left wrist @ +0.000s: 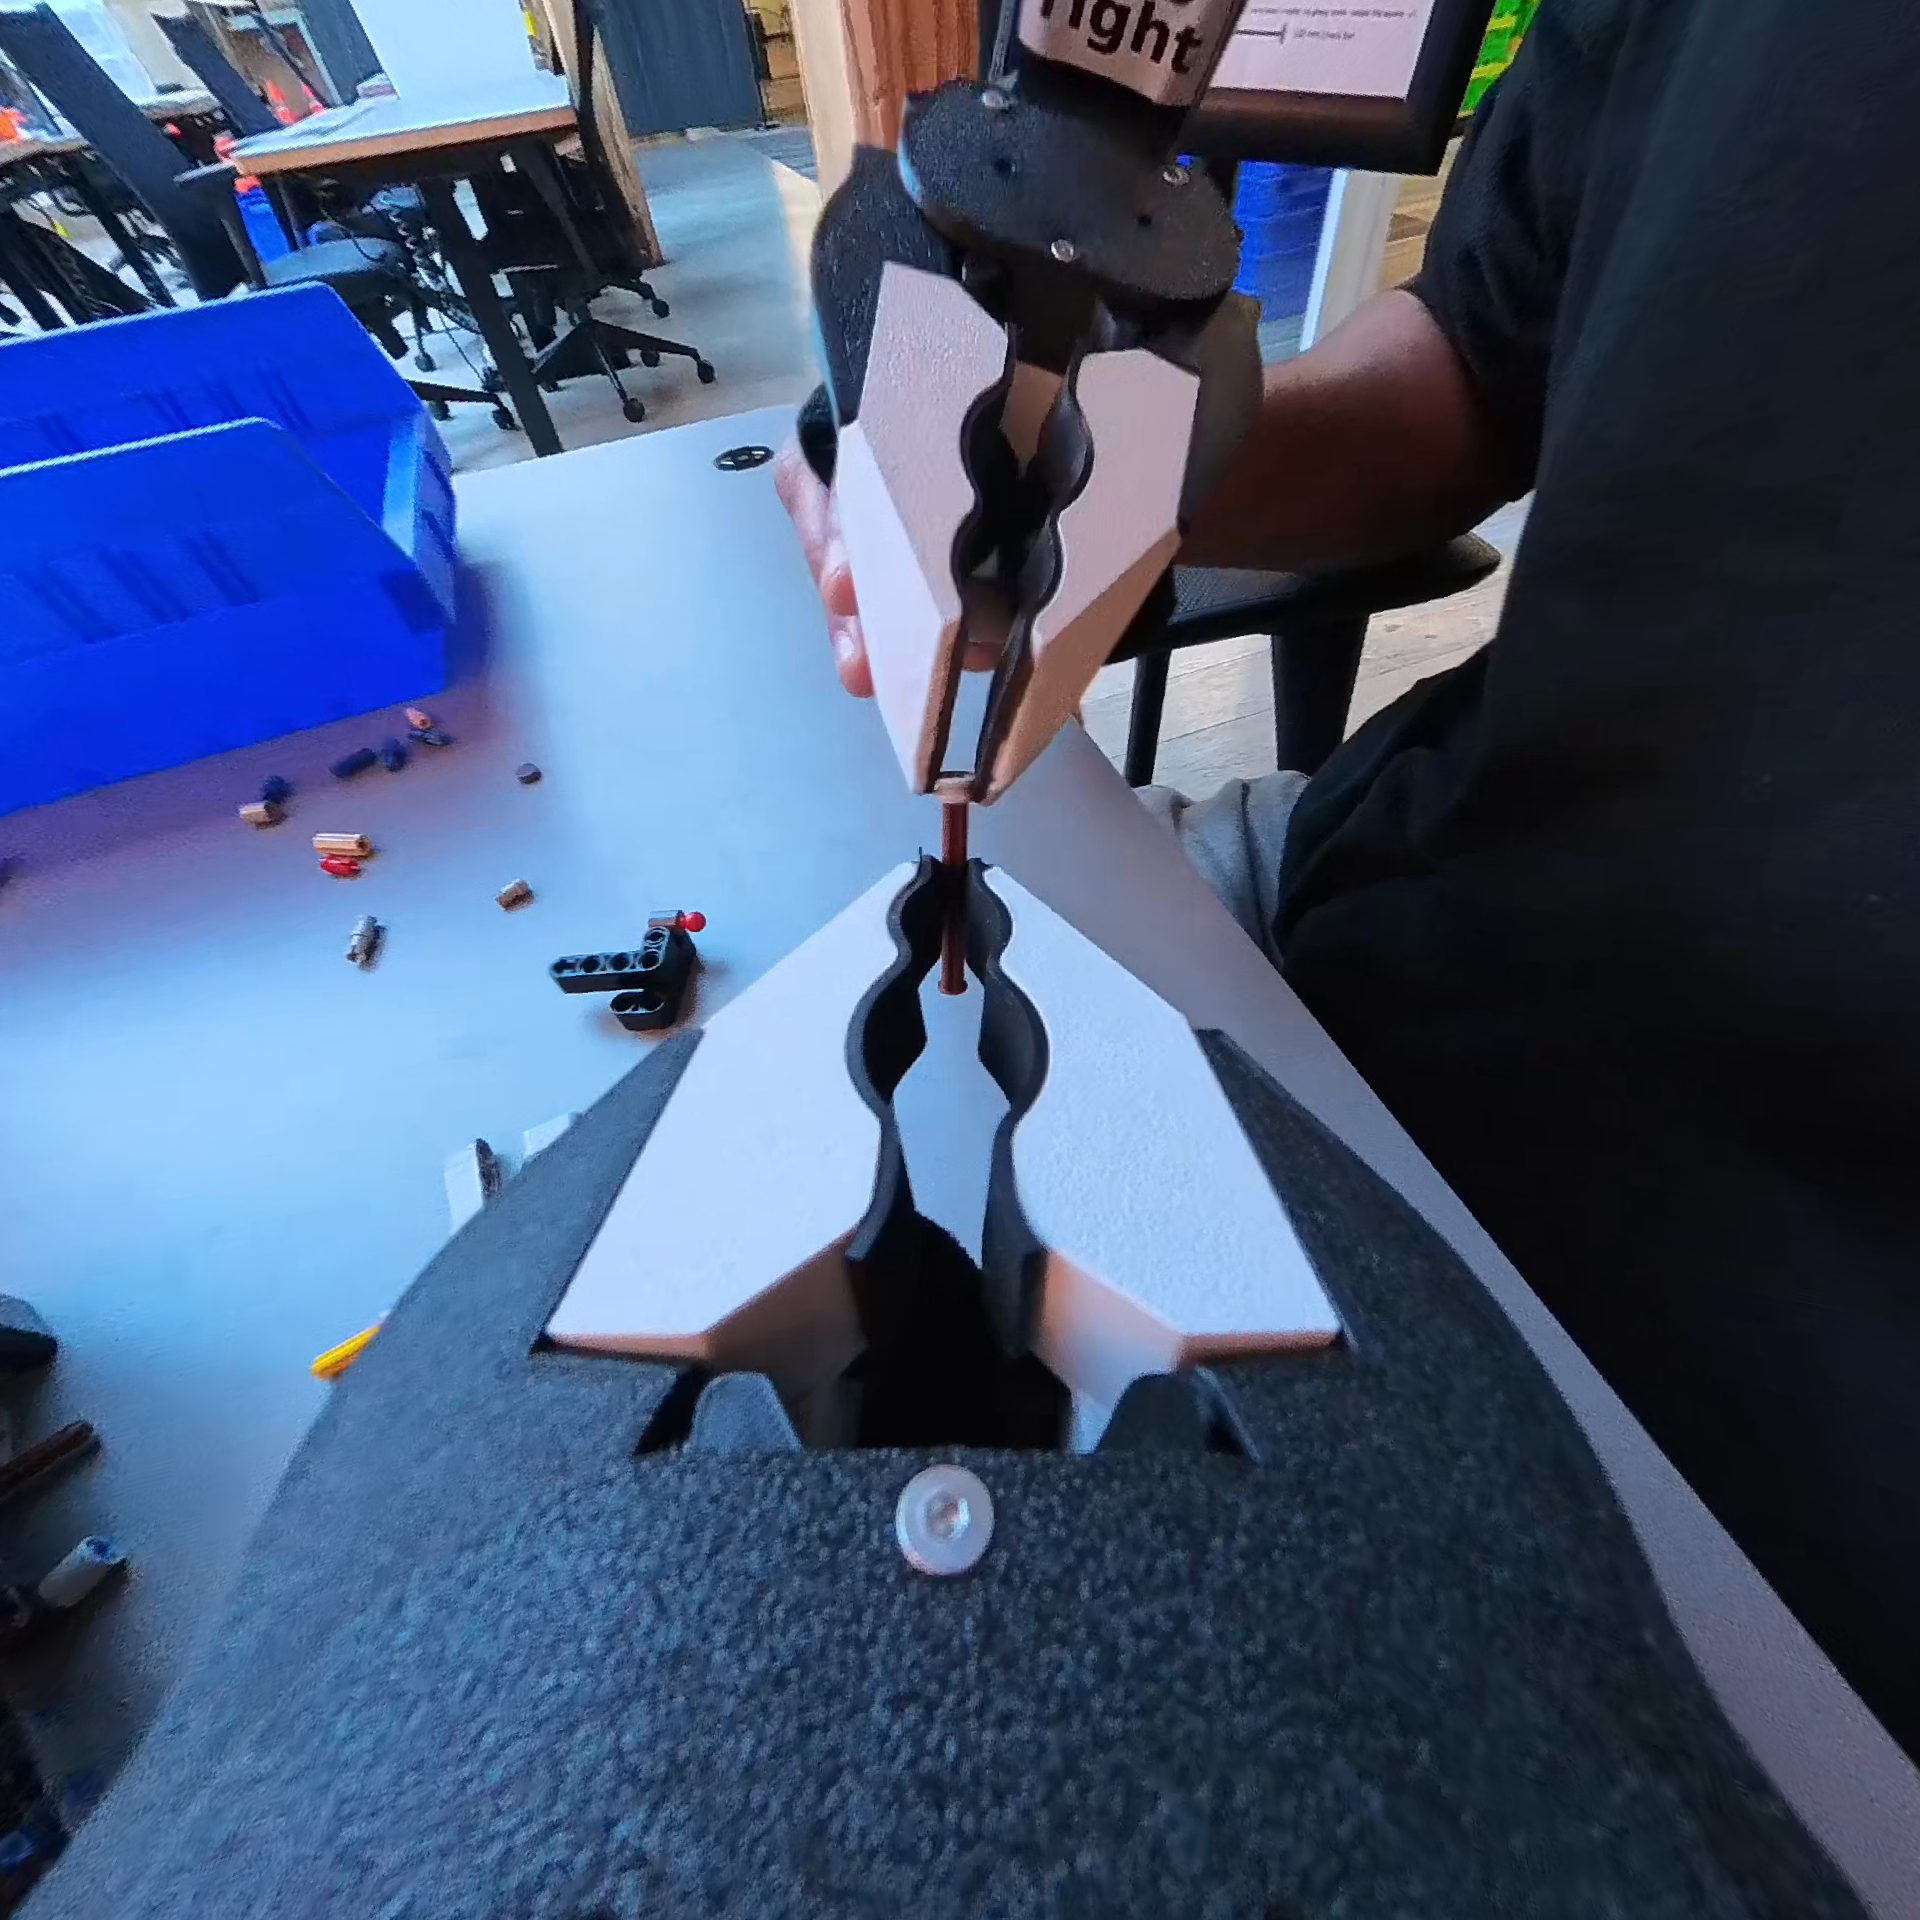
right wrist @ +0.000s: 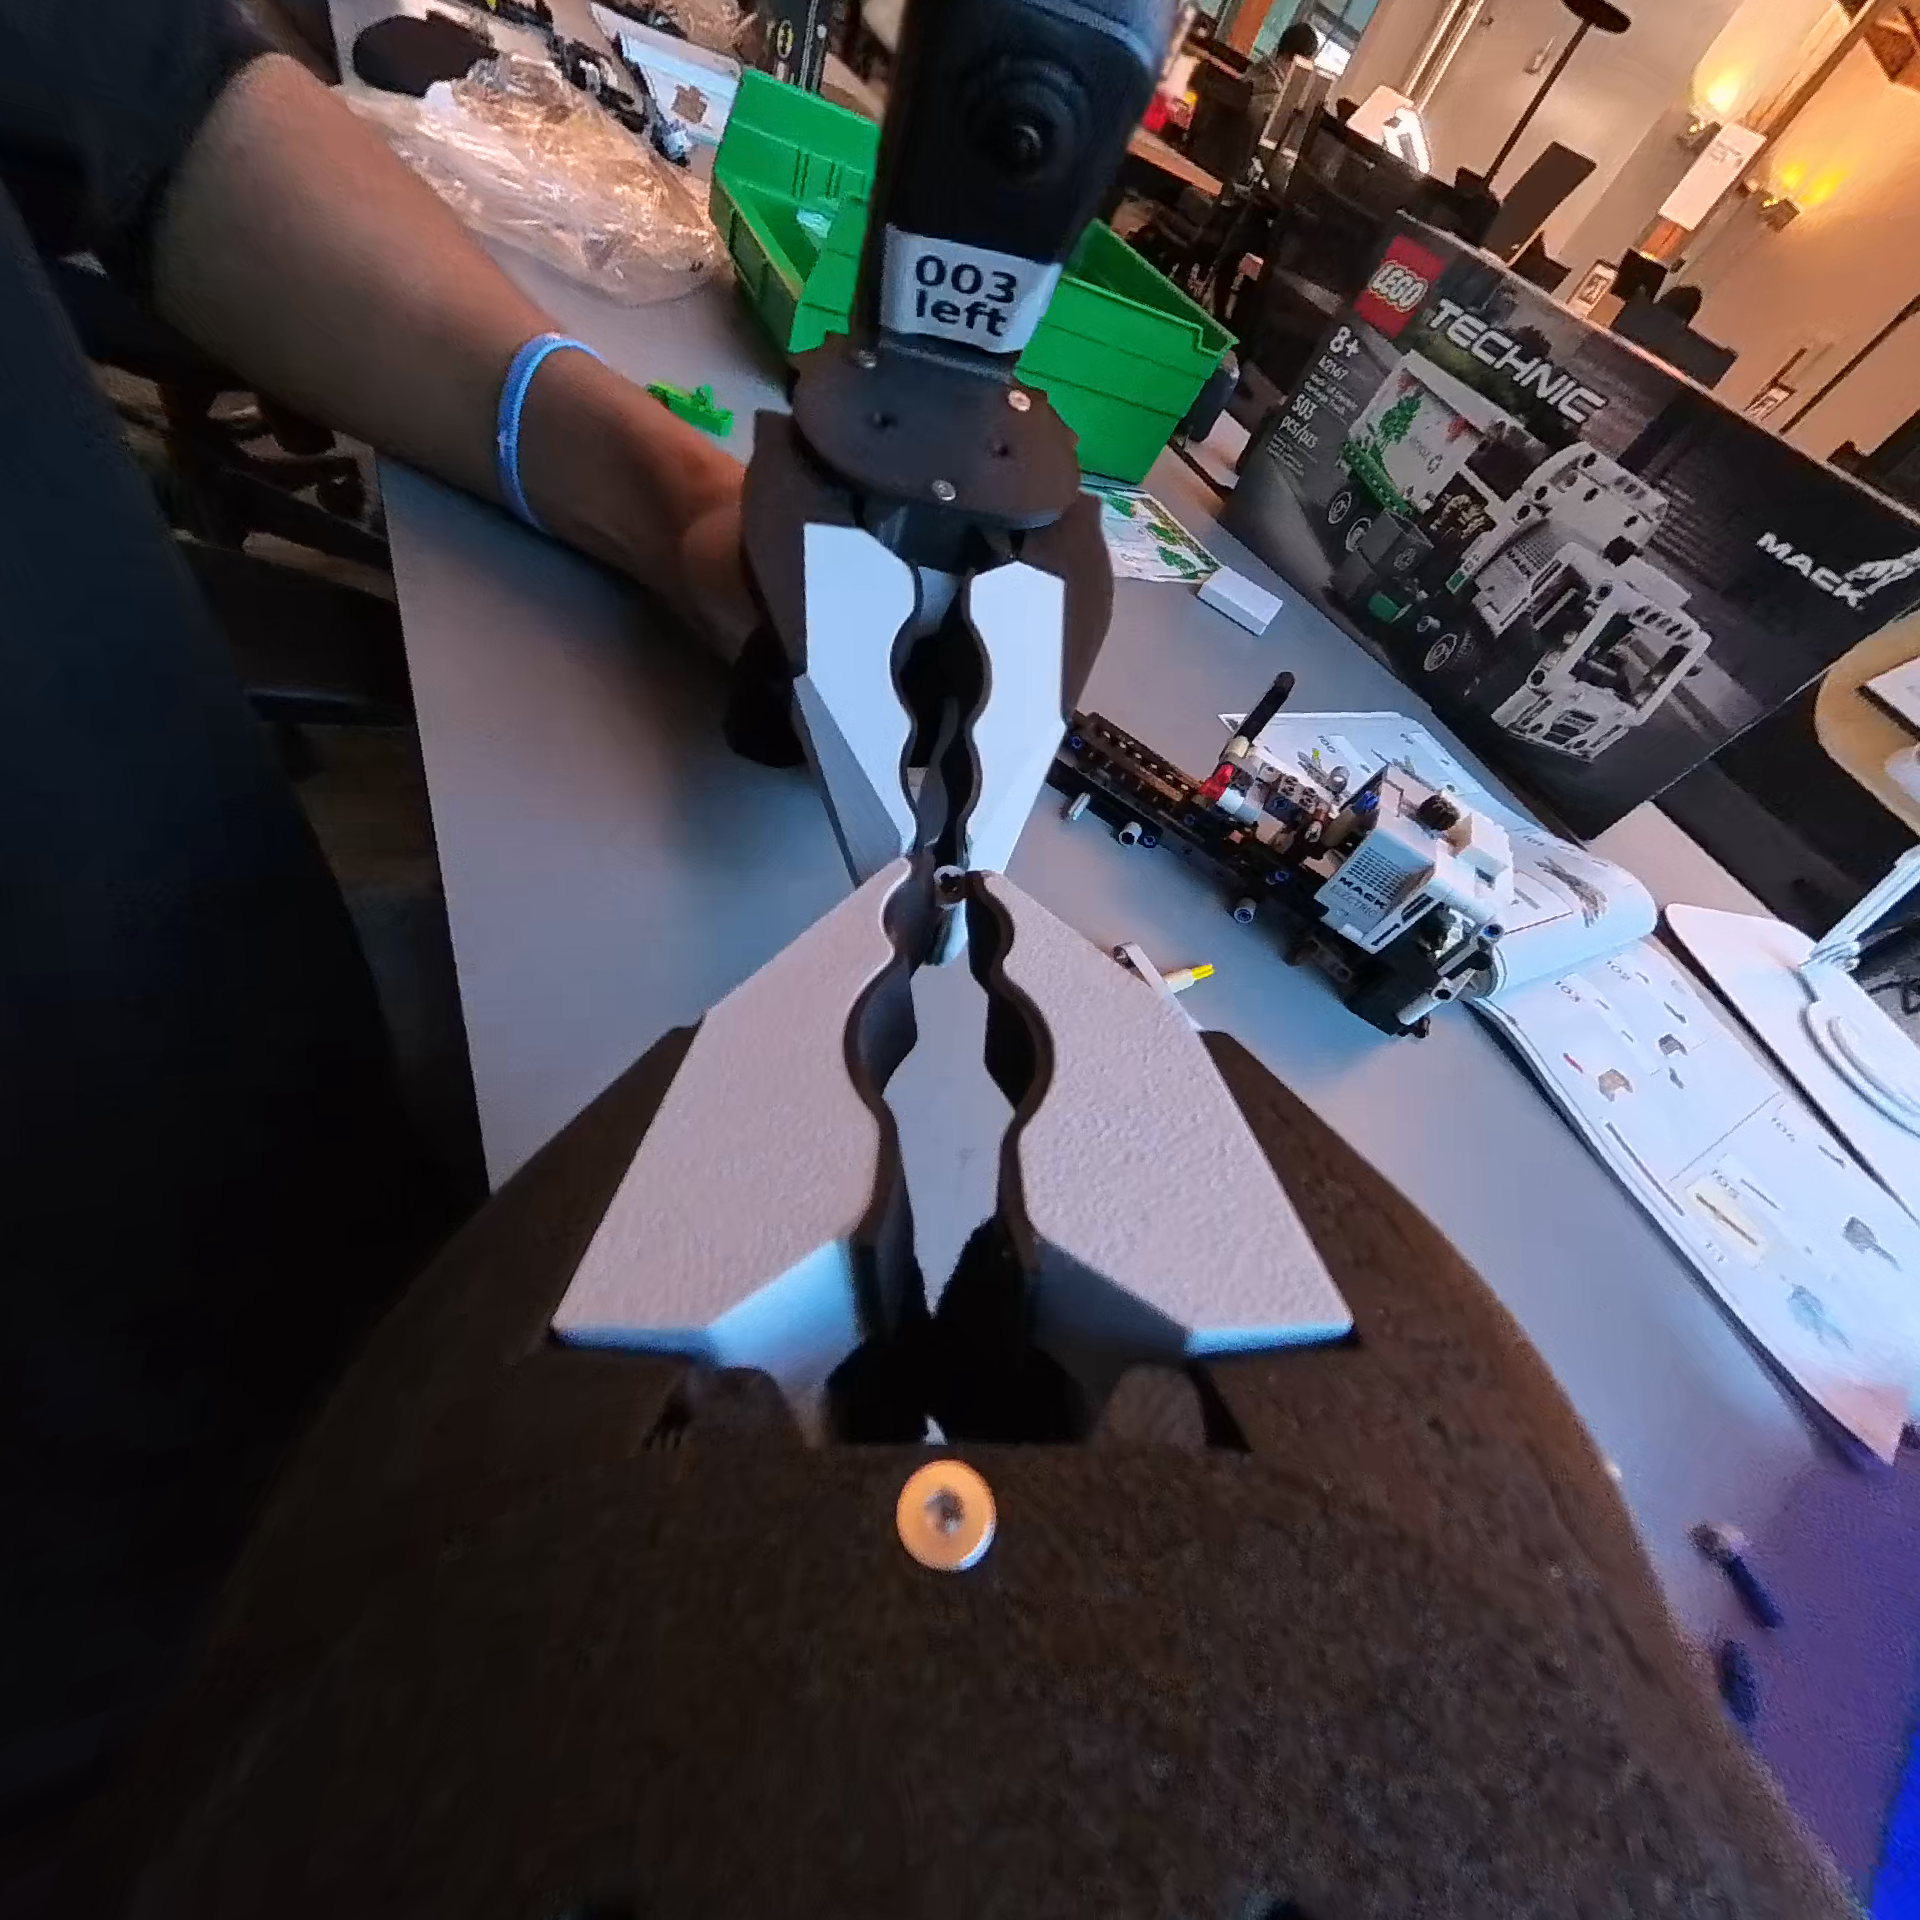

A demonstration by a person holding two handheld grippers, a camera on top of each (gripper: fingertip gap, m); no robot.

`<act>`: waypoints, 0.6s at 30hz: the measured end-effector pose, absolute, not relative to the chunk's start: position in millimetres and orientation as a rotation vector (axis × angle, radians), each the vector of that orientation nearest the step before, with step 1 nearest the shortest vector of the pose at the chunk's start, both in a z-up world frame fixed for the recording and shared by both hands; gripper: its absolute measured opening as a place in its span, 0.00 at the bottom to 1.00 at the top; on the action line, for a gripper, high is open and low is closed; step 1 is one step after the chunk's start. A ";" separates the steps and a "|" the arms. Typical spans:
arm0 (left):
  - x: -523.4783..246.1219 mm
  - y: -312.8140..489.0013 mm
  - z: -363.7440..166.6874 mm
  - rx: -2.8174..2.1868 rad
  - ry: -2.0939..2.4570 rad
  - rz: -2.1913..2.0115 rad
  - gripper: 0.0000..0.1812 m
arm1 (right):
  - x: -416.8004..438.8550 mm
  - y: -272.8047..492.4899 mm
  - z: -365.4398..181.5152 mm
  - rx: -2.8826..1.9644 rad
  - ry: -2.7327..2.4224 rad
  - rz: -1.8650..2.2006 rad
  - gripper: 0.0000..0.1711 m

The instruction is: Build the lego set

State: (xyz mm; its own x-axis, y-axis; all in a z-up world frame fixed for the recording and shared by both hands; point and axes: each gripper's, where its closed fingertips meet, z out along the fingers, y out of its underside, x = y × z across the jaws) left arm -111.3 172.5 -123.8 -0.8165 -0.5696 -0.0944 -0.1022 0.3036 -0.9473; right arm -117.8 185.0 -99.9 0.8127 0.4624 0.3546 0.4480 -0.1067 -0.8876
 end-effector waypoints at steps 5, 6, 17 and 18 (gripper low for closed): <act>-114.4 170.7 -125.7 -0.644 2.217 -1.580 0.00 | -118.5 184.3 -102.4 -1.697 -0.727 -0.022 0.03; -115.4 170.1 -126.6 -0.654 2.232 -1.590 0.00 | -119.0 183.7 -103.5 -1.697 -0.728 -0.017 0.03; -116.2 166.0 -140.5 -0.719 2.347 -1.541 0.00 | -119.1 182.4 -118.1 -1.752 -0.798 -0.089 0.03; -116.4 165.1 -142.7 -0.711 2.357 -1.517 0.00 | -120.3 182.1 -120.5 -1.762 -0.803 -0.072 0.03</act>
